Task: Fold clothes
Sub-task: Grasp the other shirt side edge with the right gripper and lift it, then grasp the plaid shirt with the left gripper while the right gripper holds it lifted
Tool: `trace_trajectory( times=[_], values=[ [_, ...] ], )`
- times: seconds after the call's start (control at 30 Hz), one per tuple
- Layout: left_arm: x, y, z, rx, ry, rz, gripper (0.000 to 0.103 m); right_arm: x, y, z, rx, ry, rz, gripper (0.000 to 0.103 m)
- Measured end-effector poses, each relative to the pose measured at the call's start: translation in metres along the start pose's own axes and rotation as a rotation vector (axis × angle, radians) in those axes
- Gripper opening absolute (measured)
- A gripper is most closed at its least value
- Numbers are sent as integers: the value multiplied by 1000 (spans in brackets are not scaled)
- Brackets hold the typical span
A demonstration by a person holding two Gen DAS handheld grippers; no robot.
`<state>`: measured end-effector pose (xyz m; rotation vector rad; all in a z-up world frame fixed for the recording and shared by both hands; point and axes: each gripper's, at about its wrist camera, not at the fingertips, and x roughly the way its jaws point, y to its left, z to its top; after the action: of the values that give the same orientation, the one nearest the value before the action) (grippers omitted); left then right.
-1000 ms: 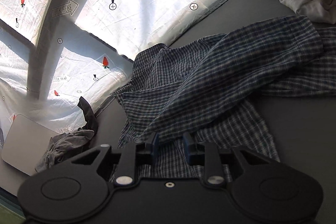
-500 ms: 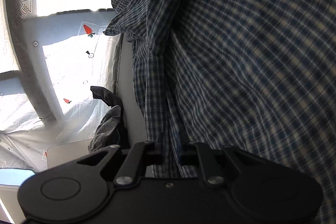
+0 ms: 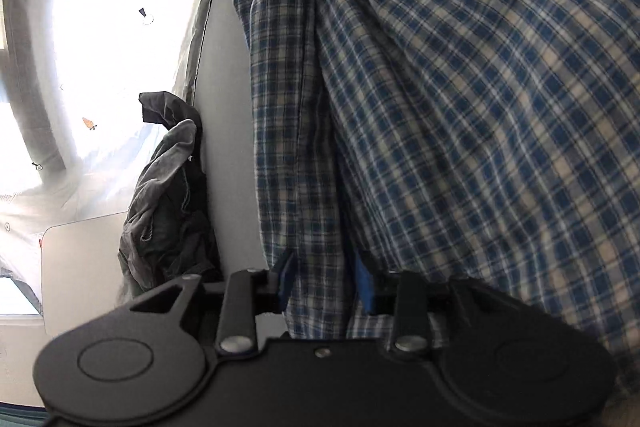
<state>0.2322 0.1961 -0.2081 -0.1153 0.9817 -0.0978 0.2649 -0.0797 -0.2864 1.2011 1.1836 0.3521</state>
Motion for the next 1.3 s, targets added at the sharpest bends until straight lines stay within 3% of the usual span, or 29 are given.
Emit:
trace_trajectory(
  times=[0.17,0.23,0.33,0.6,1.0,1.3],
  values=[
    [-1,-12,-1,103,-7,-61,103,3,3,-10,-11,-31,9,35],
    [-2,-14,-2,123,-8,-76,103,3,4,-12,-26,-37,28,20],
    [-3,-11,-2,107,-11,-94,103,3,9,-13,-44,-47,50,12],
    [-3,-18,1,51,-23,-139,103,-25,-3,-5,2,-72,96,10],
    [4,-81,-2,61,-7,-188,103,-67,-14,28,-14,-67,86,9],
    [8,-125,-7,-21,-5,-182,103,-106,-24,63,-69,-13,65,6]
  ],
)
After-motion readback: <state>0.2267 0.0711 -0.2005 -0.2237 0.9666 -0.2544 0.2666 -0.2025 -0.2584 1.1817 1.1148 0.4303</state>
